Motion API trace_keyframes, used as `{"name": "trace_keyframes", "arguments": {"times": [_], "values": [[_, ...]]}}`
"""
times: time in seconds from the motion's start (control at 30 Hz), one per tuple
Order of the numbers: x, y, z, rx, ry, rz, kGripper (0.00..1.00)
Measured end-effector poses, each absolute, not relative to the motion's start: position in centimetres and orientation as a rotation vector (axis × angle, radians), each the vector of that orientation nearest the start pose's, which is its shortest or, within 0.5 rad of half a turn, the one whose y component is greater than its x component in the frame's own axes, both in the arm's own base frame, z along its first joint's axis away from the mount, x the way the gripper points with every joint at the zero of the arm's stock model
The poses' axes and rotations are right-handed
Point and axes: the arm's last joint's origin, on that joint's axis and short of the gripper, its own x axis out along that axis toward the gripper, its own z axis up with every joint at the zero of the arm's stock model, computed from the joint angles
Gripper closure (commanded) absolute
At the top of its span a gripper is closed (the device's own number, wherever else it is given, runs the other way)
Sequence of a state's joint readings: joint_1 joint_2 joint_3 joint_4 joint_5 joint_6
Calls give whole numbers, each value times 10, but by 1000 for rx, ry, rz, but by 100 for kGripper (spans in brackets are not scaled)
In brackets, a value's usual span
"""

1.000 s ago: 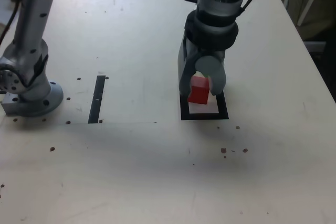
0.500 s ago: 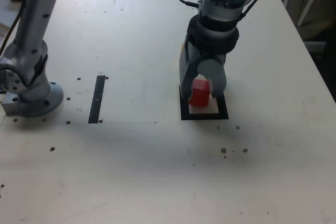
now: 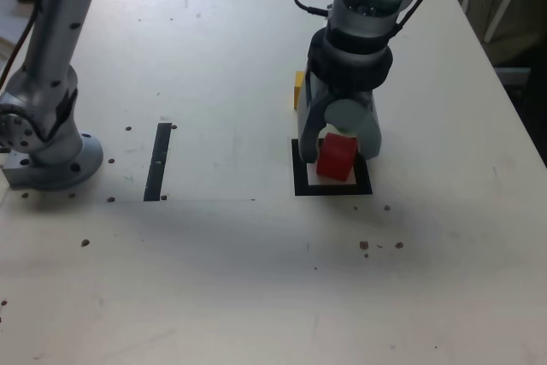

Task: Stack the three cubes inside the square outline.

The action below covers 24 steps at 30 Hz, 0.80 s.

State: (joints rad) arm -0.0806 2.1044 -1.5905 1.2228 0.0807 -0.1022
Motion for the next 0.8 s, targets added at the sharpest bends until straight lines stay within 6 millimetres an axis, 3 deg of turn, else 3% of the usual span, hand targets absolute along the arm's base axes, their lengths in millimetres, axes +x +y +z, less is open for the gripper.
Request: {"name": "trace_keyframes", "arguments": {"times": [0.23, 0.53, 0.7, 0.8], "values": [[371, -26, 233, 69, 1733, 90, 0], [347, -11, 267, 112, 1724, 120, 0], [342, 8, 275, 146, 1726, 75, 0], [340, 33, 276, 163, 1734, 58, 1]]}}
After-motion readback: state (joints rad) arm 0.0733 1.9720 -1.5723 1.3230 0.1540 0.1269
